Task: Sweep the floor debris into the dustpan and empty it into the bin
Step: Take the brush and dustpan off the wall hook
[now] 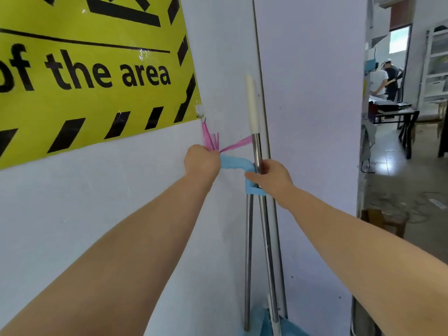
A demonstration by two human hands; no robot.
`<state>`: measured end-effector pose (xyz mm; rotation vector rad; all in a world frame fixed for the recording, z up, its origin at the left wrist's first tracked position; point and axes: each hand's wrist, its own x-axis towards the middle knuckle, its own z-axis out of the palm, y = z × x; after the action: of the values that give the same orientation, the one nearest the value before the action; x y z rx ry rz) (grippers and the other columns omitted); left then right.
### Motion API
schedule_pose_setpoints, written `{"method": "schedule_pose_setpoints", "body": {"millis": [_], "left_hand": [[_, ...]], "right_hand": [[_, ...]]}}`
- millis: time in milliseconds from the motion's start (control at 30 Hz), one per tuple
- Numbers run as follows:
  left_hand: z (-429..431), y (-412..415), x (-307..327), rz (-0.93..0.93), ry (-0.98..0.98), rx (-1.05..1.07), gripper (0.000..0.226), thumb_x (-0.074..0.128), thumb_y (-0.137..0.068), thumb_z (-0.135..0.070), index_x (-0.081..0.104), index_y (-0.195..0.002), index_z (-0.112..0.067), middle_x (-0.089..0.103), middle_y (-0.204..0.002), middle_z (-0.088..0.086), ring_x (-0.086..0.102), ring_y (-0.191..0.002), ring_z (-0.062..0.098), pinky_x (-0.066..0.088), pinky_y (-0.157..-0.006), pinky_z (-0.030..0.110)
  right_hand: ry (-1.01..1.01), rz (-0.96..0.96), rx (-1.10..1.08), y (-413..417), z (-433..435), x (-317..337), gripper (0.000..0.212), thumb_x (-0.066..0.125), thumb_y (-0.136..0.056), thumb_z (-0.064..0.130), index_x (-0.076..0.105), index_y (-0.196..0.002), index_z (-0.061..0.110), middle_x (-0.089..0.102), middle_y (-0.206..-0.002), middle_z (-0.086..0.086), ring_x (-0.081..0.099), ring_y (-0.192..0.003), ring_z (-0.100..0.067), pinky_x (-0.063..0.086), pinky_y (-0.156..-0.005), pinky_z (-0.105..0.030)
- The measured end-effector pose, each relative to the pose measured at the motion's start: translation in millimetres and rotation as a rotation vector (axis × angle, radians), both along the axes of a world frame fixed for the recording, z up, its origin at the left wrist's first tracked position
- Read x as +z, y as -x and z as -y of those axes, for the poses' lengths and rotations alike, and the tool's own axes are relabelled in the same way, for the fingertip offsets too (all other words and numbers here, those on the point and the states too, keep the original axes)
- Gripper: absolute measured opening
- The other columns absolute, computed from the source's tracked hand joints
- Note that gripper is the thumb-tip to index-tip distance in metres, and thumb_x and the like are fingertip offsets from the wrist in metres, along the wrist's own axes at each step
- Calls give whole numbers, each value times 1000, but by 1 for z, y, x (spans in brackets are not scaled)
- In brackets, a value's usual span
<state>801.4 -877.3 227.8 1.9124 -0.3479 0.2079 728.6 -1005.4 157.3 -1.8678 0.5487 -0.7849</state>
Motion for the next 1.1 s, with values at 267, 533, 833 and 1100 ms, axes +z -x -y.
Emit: {"method": "schedule_pose_setpoints", "body": {"millis": [267, 533, 833, 1100], "left_hand": [[14, -21, 1, 39, -84, 95, 19, 61, -88, -17, 71, -94, -2, 72, -89, 15, 71, -81, 32, 61, -74, 40], [20, -18, 20, 116, -111, 156, 18, 54, -95, -17, 65, -103, -5, 73, -88, 14, 73, -71, 27, 62, -70, 38], [22, 5, 30, 226, -138, 112, 20, 56, -94, -18, 72, -104, -9, 72, -95, 11, 71, -74, 25, 61, -73, 35], [10, 40, -18, 261, -173, -89, 23, 53, -90, -19, 74, -97, -15, 71, -90, 3, 61, -70, 19, 48, -64, 27]], "right_hand": [[-101, 107, 121, -19, 9, -7, 24, 74, -86, 22, 61, -105, 15, 58, -81, 3, 58, -74, -11, 49, -68, -21], [-86, 181, 183, -19, 15, 13, 17, 76, -85, 21, 63, -96, 19, 59, -79, 3, 57, -73, -10, 51, -72, -25], [-71, 219, 162, 13, 14, 22, 15, 73, -88, 18, 62, -98, 15, 56, -80, 2, 55, -70, -9, 47, -64, -17], [-135, 182, 3, 70, -5, -24, 17, 76, -85, 16, 64, -98, 14, 61, -83, -2, 59, -75, -14, 55, -72, -25]]}}
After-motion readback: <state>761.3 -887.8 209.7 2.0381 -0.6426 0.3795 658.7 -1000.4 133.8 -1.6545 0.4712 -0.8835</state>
